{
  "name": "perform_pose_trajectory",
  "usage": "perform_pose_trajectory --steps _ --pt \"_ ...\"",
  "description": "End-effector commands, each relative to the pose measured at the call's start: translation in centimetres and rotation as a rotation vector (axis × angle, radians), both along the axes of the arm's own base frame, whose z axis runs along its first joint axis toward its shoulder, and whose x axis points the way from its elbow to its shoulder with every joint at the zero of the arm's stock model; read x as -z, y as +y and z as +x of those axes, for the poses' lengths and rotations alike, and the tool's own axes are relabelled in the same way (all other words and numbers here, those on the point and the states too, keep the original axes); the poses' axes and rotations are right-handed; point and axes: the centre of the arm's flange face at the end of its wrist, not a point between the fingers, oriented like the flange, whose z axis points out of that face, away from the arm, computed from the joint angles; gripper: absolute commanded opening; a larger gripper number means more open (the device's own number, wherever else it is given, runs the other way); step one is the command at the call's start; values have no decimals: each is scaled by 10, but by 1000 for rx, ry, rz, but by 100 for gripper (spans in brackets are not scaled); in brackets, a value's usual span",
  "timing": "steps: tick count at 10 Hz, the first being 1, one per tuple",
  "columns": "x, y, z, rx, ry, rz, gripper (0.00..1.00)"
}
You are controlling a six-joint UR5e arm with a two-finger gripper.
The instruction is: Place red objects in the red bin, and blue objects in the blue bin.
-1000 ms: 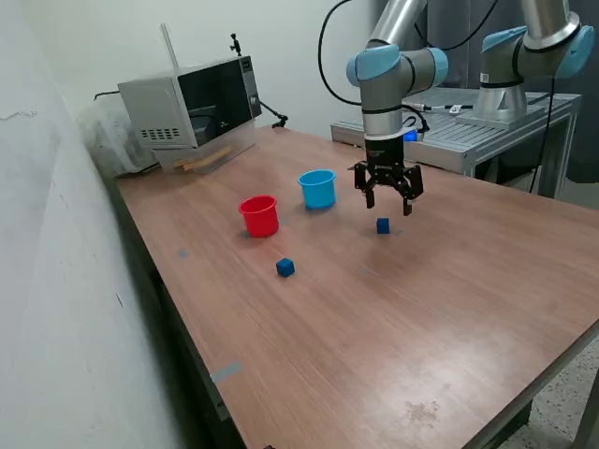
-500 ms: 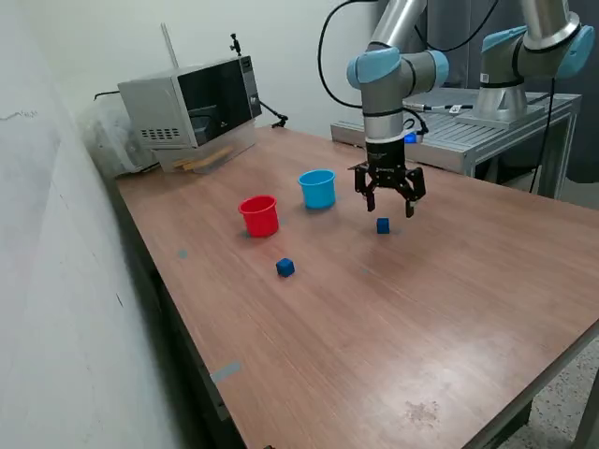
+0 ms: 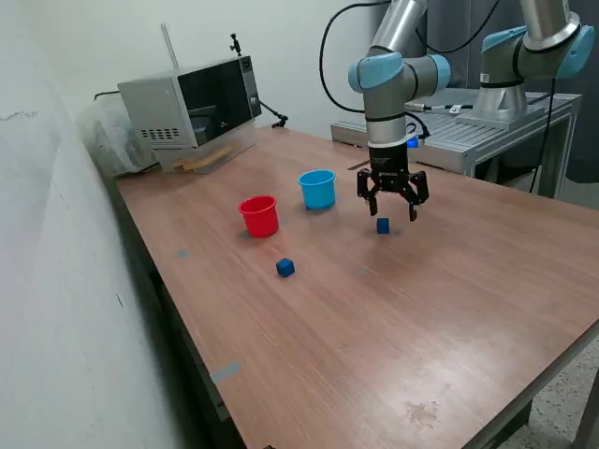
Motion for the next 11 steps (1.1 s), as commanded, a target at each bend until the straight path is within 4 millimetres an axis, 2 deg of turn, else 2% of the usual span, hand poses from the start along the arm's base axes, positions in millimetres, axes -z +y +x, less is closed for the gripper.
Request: perform_pose_trajectory --steps 1,5,7,10,11 --pt "2 -1 1 -32 3 0 100" --pt "2 1 1 -44 2 -1 100" --pt "13 1 0 -67 -11 0 100" --pt "14 1 -2 -113 -9 2 100" --pt "15 0 -1 -116 -11 2 0"
